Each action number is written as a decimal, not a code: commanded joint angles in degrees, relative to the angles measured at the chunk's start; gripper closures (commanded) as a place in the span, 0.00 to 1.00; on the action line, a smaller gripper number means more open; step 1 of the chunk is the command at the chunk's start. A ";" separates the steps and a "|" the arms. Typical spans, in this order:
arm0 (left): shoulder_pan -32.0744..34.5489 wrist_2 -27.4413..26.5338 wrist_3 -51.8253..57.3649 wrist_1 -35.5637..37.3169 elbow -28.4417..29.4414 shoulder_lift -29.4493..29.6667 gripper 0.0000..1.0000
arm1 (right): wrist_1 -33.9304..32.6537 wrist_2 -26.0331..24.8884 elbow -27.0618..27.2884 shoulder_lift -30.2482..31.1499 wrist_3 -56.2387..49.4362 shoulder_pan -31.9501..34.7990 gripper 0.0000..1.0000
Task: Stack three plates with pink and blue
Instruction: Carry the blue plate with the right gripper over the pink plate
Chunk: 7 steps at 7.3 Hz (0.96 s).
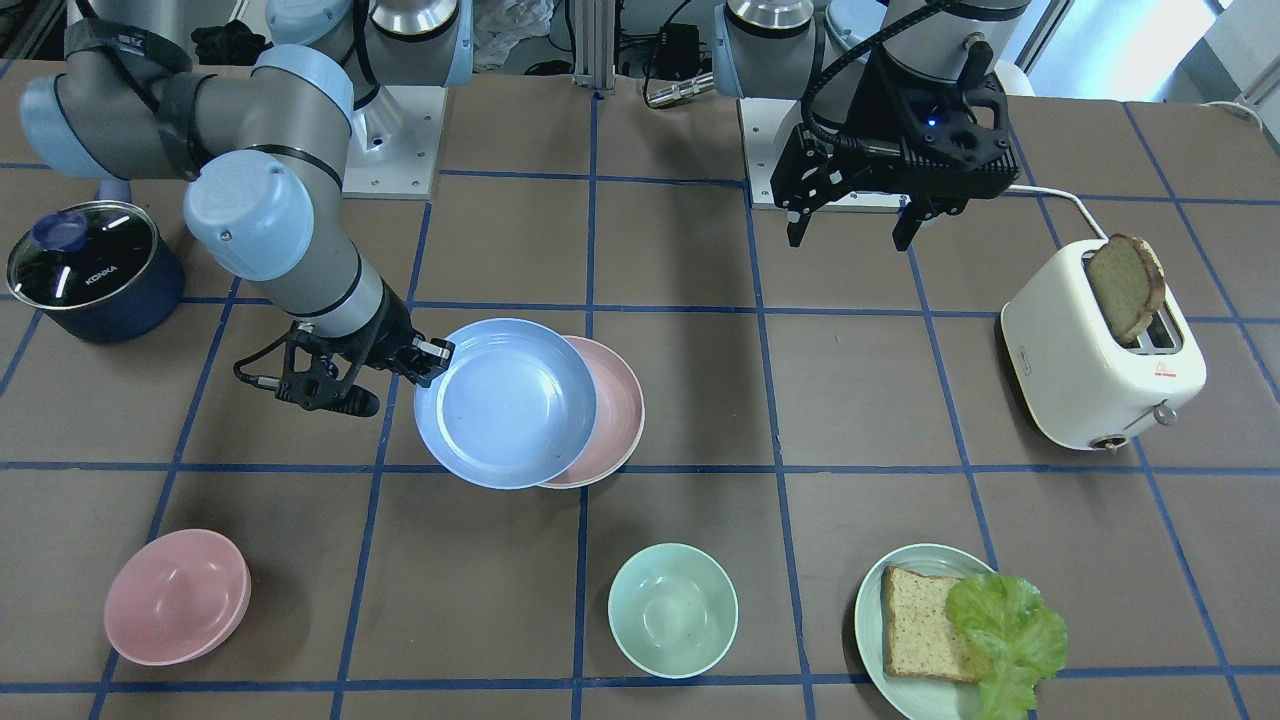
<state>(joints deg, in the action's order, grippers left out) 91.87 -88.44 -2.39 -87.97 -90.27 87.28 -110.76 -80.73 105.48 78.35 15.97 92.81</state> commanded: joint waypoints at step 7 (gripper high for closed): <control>-0.03 -0.07 -0.07 -0.01 0.01 -0.09 0.00 | -13.07 2.77 5.96 -2.41 3.36 5.61 1.00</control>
<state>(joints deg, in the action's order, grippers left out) 91.92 -88.51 -2.46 -88.05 -90.26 87.19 -122.73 -78.72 111.41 76.52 19.10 97.22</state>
